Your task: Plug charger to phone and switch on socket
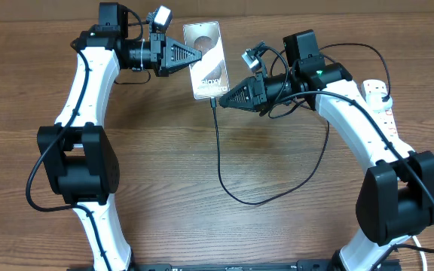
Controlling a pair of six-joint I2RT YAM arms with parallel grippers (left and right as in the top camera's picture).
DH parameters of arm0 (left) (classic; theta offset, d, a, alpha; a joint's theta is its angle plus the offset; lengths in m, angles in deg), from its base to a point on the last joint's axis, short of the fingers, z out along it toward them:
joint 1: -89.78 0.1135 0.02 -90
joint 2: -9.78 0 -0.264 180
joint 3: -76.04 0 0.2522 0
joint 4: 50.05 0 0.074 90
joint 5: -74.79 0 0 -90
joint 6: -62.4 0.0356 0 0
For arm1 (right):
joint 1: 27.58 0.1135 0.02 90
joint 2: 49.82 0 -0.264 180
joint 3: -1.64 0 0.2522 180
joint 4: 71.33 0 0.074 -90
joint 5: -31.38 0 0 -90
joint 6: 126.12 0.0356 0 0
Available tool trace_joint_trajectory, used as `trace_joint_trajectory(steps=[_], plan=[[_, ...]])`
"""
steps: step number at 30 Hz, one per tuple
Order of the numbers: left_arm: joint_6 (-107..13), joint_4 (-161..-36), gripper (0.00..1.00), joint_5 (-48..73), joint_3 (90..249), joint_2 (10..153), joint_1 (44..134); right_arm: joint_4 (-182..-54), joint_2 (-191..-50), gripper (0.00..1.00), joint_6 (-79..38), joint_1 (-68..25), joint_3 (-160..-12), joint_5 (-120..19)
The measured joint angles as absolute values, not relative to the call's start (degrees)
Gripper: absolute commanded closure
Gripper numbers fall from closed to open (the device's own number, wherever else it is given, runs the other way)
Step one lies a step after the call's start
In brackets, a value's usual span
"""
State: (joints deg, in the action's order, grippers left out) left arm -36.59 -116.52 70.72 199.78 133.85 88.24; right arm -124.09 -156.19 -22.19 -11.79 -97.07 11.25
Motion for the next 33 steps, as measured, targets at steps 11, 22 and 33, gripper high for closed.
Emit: trace_joint_trajectory(steps=[11, 22, 33], plan=[[-36.6, -116.5, 0.96, 70.7, 199.8, 133.9, 88.2, -124.1, -156.2, 0.96, -22.2, -11.8, -97.1, 11.2], [-36.6, -116.5, 0.96, 70.7, 199.8, 133.9, 88.2, -124.1, -156.2, 0.95, -22.0, -11.8, -97.1, 11.2], [-36.1, -116.1, 0.96, 69.0, 199.8, 133.9, 87.9, -123.7, -156.2, 0.5, -21.2, -11.9, -97.1, 12.1]])
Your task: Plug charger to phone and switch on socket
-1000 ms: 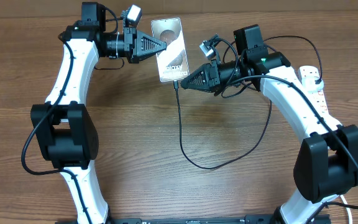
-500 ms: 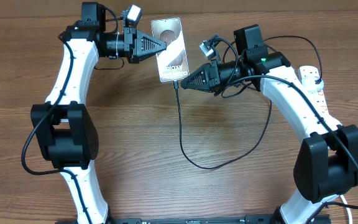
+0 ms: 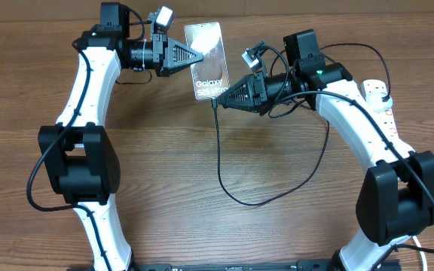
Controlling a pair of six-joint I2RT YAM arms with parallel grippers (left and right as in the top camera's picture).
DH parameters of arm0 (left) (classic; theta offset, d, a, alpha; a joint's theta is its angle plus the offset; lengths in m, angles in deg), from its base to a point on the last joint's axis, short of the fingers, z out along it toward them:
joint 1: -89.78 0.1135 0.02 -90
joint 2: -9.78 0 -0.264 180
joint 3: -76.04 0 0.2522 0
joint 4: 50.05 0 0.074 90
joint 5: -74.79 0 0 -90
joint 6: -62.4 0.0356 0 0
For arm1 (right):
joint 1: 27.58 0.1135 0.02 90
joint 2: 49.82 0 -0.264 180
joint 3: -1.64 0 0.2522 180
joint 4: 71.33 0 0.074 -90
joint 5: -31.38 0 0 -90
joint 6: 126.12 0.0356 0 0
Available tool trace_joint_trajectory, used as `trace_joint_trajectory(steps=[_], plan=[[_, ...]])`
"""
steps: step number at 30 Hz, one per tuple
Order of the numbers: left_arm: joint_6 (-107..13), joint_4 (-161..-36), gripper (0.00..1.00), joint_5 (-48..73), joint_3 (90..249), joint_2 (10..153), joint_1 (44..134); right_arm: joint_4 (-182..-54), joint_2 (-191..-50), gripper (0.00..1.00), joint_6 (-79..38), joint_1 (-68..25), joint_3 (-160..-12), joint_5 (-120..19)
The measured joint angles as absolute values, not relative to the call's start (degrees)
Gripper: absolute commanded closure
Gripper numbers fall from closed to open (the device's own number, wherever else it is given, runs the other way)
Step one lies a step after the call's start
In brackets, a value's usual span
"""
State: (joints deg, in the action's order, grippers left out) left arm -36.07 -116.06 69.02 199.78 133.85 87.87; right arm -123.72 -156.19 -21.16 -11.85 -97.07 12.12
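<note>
In the overhead view the phone (image 3: 208, 56) lies face up at the back middle of the table, its screen reading "Galaxy S25 Ultra". My left gripper (image 3: 200, 58) comes in from the left, its narrowed tip on the phone's left edge and seemingly shut on it. From the right, my right gripper (image 3: 218, 99) is shut on the charger plug at the phone's near edge. The plug is hidden under the fingers, so I cannot tell whether it is seated. The black cable (image 3: 219, 154) runs from there toward me and loops right.
A white power strip (image 3: 380, 99) with its socket switches lies at the right edge, behind the right arm. The cable's loop (image 3: 277, 197) crosses the middle of the wooden table. Both arms' bases stand near the front edge.
The phone has turned slightly and shifted a little left, so more of its screen text shows. The left gripper tip sits a bit further left. The right gripper stays at the phone's near edge.
</note>
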Motion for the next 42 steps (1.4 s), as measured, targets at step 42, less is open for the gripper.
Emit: trace_joint_trajectory(steps=[42], plan=[[-40.0, -113.0, 0.96, 27.7, 178.5, 133.9, 84.5, -136.2, -156.3, 0.34, -22.6, -22.2, -97.2, -8.7]])
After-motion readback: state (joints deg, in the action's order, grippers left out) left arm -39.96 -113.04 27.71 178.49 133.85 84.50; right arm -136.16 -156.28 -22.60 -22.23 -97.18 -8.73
